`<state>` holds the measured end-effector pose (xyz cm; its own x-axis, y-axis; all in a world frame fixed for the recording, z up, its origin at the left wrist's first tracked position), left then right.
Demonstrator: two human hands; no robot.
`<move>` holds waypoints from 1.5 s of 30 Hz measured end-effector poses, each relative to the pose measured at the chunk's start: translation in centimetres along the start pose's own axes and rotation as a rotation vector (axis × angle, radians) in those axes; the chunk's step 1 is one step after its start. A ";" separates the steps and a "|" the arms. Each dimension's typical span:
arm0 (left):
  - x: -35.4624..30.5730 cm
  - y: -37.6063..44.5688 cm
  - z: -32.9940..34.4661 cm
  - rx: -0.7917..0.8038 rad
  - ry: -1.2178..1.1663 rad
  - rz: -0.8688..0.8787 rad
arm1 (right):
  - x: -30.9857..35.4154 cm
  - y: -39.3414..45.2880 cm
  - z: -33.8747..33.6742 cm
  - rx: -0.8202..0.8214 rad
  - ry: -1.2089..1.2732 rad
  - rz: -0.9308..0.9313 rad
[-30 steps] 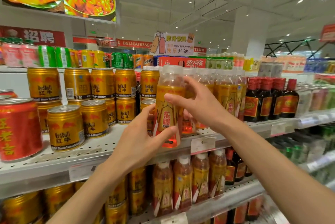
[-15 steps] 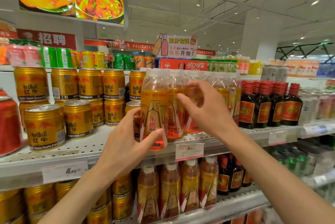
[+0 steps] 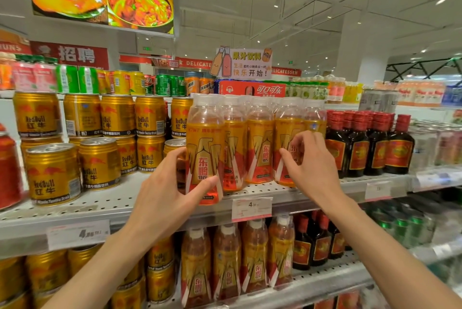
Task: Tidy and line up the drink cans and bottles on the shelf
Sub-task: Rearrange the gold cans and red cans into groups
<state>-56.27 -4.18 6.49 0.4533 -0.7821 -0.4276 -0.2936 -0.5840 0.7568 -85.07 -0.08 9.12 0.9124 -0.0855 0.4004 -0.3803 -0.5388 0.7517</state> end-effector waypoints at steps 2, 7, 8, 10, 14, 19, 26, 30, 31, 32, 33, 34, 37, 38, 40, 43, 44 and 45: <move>0.1 0.0 0.1 0.002 0.007 -0.001 | 0.2 0.2 0.4 0.020 0.033 -0.014; 0.1 0.0 0.1 -0.003 0.015 0.000 | -0.2 -0.3 1.9 0.091 0.059 0.006; 0.2 0.0 0.1 -0.005 0.016 0.000 | -0.6 -0.5 2.2 0.103 0.051 0.015; 0.2 0.0 0.1 -0.010 0.015 0.002 | -1.0 -0.6 2.6 0.128 0.032 0.025; 0.2 0.0 0.2 -0.012 0.002 0.004 | -1.5 -0.5 3.4 0.184 0.014 0.048; 0.3 0.0 0.2 -0.018 -0.014 0.006 | -1.7 -1.0 4.6 0.289 0.038 0.080; 0.1 -0.3 0.3 -0.050 -0.062 0.017 | 4.2 -1.2 1.5 0.330 0.364 -0.007; -0.6 -0.4 0.8 -0.039 -0.090 0.049 | 9.7 -2.0 1.9 0.504 0.528 -0.081; -0.7 -0.4 0.9 -0.037 -0.096 0.053 | 10.3 -2.2 1.9 0.526 0.542 -0.080; -0.7 -0.3 0.9 -0.037 -0.094 0.054 | 10.7 -2.3 1.8 0.538 0.551 -0.079; -0.7 -0.3 0.9 -0.039 -0.090 0.054 | 10.8 -2.4 1.8 0.549 0.555 -0.078; -0.7 -0.3 0.9 -0.041 -0.086 0.056 | 10.9 -2.5 1.8 0.556 0.552 -0.082; -0.9 -0.3 1.2 -0.028 -0.068 0.075 | 11.0 -2.5 1.6 0.547 0.548 -0.108; -1.1 -0.3 1.3 -0.018 -0.057 0.081 | 10.8 -2.3 1.5 0.541 0.568 -0.099; -1.3 -0.4 1.9 0.013 -0.050 0.094 | 10.2 -2.0 1.1 0.527 0.598 -0.066; -2.2 -0.2 3.0 0.071 -0.093 0.127 | 8.7 -1.6 0.2 0.499 0.627 -0.021; -2.7 0.1 3.3 0.076 -0.122 0.135 | 8.0 -1.3 -0.2 0.485 0.635 -0.001; -3.0 0.4 3.3 0.065 -0.151 0.135 | 7.3 -1.0 -0.7 0.467 0.629 0.018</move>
<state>-60.54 -2.80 6.49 0.2762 -0.8752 -0.3972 -0.3992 -0.4804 0.7809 -78.15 0.46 11.64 0.5967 0.3181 0.7367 -0.1634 -0.8506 0.4997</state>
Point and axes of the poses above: each hand's wrist, its own y-axis towards the middle knuckle, its own z-axis out of the palm, x = y × z, the point moved 10 cm from there along y, towards the middle knuckle, and after that the axes turned 6 degrees about z, right-handed, at the moved point
